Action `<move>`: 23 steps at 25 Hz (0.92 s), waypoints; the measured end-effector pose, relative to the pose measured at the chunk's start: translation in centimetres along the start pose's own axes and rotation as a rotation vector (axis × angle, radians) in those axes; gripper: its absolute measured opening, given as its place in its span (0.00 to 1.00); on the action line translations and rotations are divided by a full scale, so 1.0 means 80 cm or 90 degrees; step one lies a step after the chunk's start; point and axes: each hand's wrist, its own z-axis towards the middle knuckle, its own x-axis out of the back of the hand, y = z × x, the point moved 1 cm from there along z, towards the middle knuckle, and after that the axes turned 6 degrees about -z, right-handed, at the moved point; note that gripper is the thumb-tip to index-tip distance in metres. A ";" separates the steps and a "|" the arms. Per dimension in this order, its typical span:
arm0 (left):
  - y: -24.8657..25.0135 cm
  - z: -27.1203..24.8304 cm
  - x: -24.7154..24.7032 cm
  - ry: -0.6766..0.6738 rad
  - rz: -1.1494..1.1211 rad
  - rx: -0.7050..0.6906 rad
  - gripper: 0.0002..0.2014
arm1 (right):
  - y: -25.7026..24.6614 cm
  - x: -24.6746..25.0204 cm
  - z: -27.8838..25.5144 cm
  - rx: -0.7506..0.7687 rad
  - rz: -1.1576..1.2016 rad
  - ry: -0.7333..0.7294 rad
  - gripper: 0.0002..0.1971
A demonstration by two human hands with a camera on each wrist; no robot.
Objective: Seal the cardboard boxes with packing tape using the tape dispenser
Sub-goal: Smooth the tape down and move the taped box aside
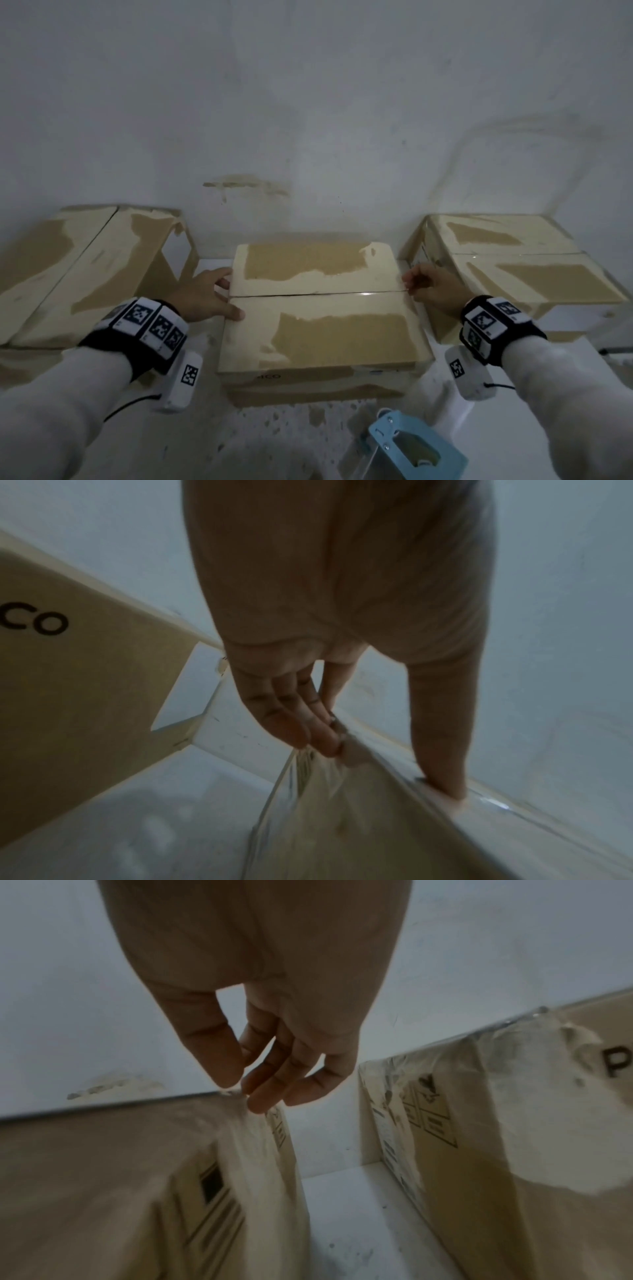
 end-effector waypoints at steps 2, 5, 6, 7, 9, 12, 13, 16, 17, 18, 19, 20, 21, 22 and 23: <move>0.003 0.008 0.003 -0.011 0.012 0.001 0.41 | 0.001 0.002 0.024 -0.015 -0.015 -0.016 0.18; 0.012 0.022 0.007 0.001 -0.003 0.005 0.36 | -0.002 0.001 0.058 -0.030 0.003 -0.018 0.18; 0.013 0.029 0.009 0.011 -0.006 0.004 0.34 | -0.003 0.000 0.069 -0.030 0.007 -0.008 0.17; 0.015 0.034 0.012 0.021 0.001 -0.002 0.32 | -0.005 0.000 0.077 -0.029 0.006 0.006 0.15; 0.018 0.044 0.014 0.039 0.018 -0.010 0.29 | -0.009 -0.003 0.095 -0.025 0.008 0.030 0.11; 0.020 0.060 0.013 0.069 0.000 -0.020 0.26 | -0.012 -0.005 0.111 -0.030 0.035 0.071 0.08; 0.018 0.065 0.013 0.076 -0.003 -0.019 0.26 | -0.012 -0.006 0.116 -0.034 0.045 0.082 0.07; 0.011 0.083 0.013 0.069 0.003 -0.014 0.25 | -0.009 -0.011 0.121 -0.053 0.070 0.090 0.07; 0.009 0.088 0.012 0.071 0.001 -0.018 0.24 | -0.007 -0.013 0.121 -0.061 0.081 0.085 0.08; 0.008 0.092 0.012 0.074 -0.009 -0.013 0.23 | -0.005 -0.014 0.121 -0.069 0.094 0.079 0.08; 0.006 0.096 0.012 0.077 -0.023 -0.005 0.24 | -0.003 -0.014 0.121 -0.078 0.101 0.074 0.09; 0.005 0.099 0.014 0.081 -0.033 0.011 0.27 | -0.002 -0.013 0.121 -0.084 0.102 0.070 0.09; 0.004 0.102 0.016 0.090 -0.035 0.024 0.31 | -0.001 -0.012 0.122 -0.089 0.093 0.069 0.10; 0.005 0.105 0.021 0.108 -0.030 0.026 0.35 | -0.002 -0.009 0.123 -0.087 0.075 0.068 0.12; 0.007 0.109 0.026 0.127 -0.019 0.012 0.38 | -0.004 -0.007 0.126 -0.080 0.045 0.070 0.14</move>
